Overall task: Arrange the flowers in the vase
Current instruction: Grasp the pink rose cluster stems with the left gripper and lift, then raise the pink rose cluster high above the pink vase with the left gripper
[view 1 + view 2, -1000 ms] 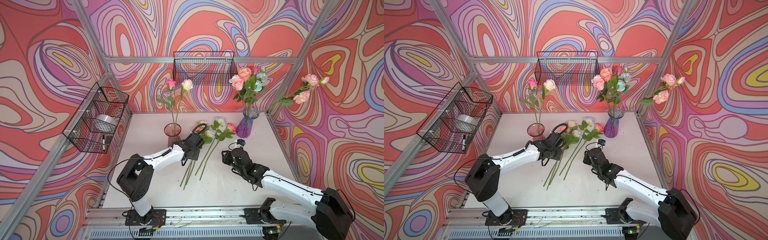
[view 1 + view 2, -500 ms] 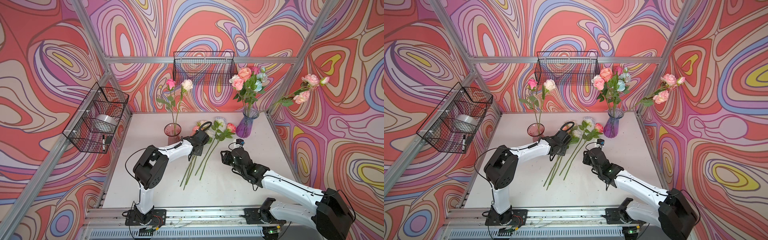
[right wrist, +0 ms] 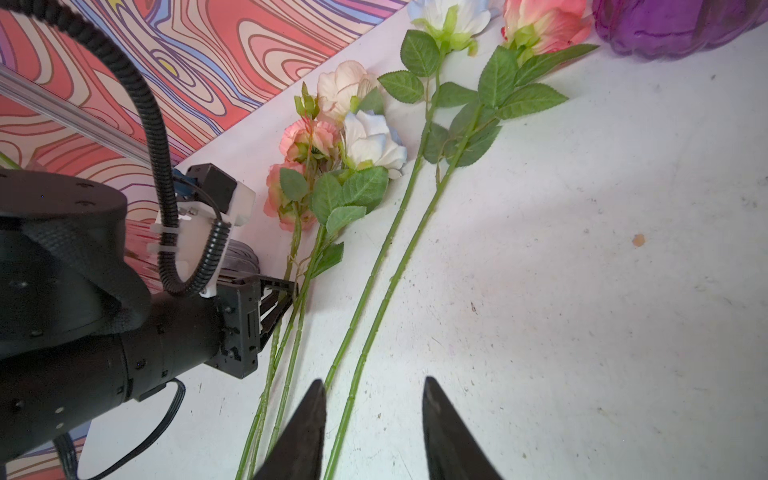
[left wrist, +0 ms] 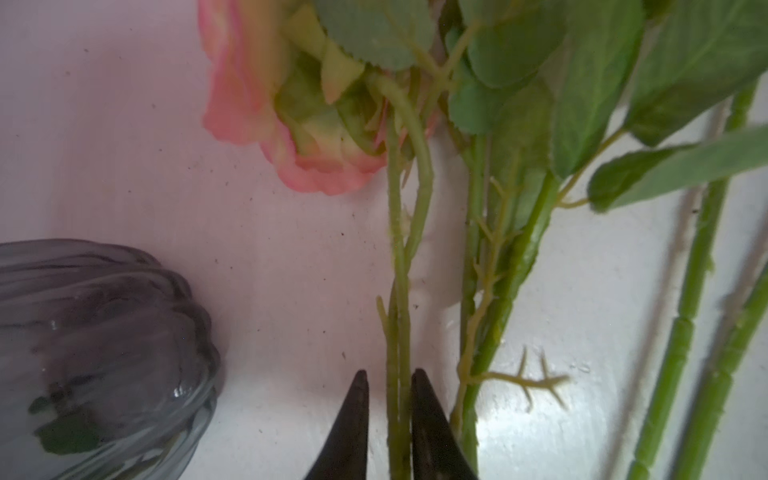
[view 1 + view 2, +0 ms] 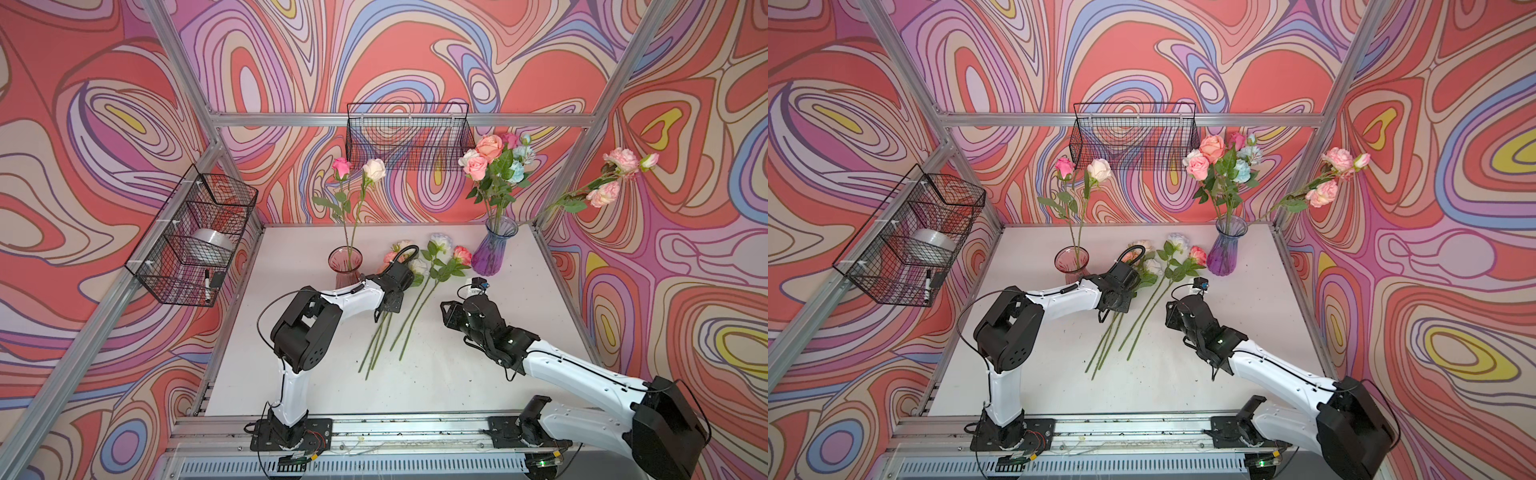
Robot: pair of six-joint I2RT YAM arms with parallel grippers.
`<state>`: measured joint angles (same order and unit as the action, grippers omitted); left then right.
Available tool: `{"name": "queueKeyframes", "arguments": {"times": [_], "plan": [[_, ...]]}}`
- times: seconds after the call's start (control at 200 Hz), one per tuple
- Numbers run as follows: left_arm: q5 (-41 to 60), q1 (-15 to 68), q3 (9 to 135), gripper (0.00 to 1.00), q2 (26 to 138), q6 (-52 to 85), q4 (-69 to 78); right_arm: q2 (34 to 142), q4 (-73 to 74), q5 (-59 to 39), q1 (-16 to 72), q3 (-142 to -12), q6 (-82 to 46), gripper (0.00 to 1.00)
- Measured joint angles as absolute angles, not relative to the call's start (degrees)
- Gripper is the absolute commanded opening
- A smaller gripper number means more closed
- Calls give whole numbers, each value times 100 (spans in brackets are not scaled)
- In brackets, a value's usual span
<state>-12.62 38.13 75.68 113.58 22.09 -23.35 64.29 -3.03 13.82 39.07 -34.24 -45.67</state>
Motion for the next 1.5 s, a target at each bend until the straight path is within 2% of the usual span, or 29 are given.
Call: {"name": "queueKeyframes", "arguments": {"times": [0.11,0.34,0.836,1.036,1.212,1.502], "plan": [[-1039,3739,7524,6,11358,2209,-2250,6429,-303,1380,3907,-3424,-4567,39],[-849,3706,7520,0,11290,2167,-2211,6429,-303,1365,3907,-3424,-4569,39],[-836,3706,7373,0,9378,2163,-2460,6326,-303,1295,3907,-3424,-4574,39],[-613,3706,6862,0,8484,2056,-2370,6143,82,825,3907,-3306,-4412,45],[-220,3704,5933,0,7328,1909,-1651,6241,963,-115,3905,-3114,-4158,50],[196,3704,5369,0,5920,1776,-528,6932,1855,-283,3903,-3107,-4143,49]]}}
